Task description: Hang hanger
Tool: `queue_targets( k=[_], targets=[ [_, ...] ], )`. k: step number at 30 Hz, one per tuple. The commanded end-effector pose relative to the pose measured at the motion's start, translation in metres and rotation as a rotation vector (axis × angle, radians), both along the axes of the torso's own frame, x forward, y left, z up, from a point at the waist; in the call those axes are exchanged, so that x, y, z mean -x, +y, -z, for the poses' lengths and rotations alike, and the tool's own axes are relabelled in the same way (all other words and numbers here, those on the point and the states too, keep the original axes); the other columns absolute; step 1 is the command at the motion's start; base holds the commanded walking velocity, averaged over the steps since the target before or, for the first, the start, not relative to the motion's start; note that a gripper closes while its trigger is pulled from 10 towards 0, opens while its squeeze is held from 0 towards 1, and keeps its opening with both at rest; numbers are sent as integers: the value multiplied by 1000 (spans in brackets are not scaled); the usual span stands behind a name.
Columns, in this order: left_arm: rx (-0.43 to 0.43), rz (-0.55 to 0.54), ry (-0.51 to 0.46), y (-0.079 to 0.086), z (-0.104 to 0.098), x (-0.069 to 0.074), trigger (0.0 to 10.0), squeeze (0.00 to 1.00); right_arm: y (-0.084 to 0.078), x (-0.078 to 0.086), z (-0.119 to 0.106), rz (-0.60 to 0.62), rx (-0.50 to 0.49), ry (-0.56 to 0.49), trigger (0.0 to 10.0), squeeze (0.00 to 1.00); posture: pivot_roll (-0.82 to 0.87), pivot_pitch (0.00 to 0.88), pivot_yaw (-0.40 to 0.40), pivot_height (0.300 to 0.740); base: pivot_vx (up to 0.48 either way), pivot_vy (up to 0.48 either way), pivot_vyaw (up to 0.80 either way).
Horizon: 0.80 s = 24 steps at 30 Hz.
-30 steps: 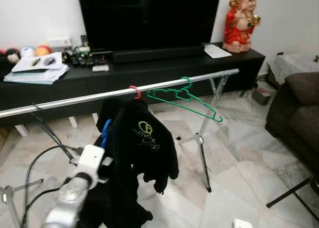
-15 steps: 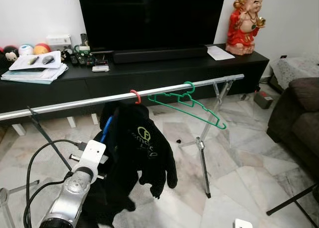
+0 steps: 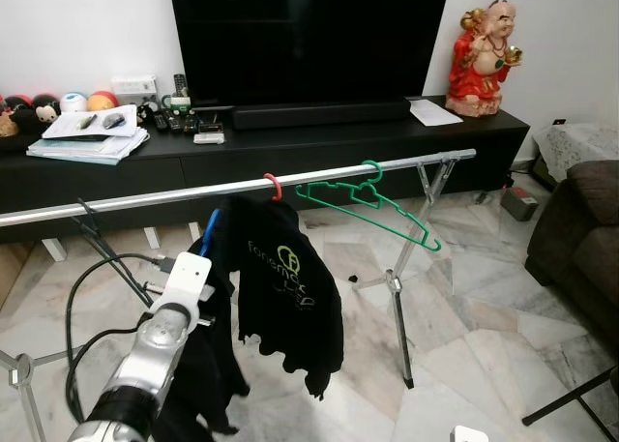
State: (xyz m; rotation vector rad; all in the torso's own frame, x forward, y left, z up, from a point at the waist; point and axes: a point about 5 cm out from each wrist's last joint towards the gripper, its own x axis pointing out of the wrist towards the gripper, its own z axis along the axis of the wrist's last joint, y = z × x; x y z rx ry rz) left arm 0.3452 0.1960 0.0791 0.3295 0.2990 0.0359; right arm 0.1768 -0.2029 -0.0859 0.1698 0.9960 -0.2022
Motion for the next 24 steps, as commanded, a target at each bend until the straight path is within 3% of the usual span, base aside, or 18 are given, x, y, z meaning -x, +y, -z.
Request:
queue_targets(
  k=[1, 5, 7, 12, 17, 24],
  targets=[
    [58, 17, -62, -6, -12, -10, 10000, 0, 1, 1, 1, 8, 0, 4, 10000, 0, -33, 0, -2, 740, 0, 0, 0],
    [107, 83, -101, -13, -13, -11, 10000, 0, 2, 2, 1, 16, -1, 2, 10000, 0, -44, 0, 7, 740, 0, 0, 0],
    [135, 125, -121, -10, -7, -2, 10000, 0, 2, 2, 1, 19, -2, 0, 10000, 0, -49, 0, 14, 740, 0, 0, 0],
    [114, 93, -108, 13, 12, 21, 10000, 0, 1, 3, 2, 16, 1, 6, 10000, 0, -31, 0, 8, 740, 0, 0, 0],
    [112, 53, -147, 27, 15, 33, 10000, 0, 1, 4, 2, 6, 2, 11, 10000, 0, -15, 0, 0, 740, 0, 0, 0],
    [151, 60, -184, 23, 12, 38, 10000, 0, 0, 4, 2, -7, 5, 10, 10000, 0, -16, 0, -3, 740, 0, 0, 0]
  ],
)
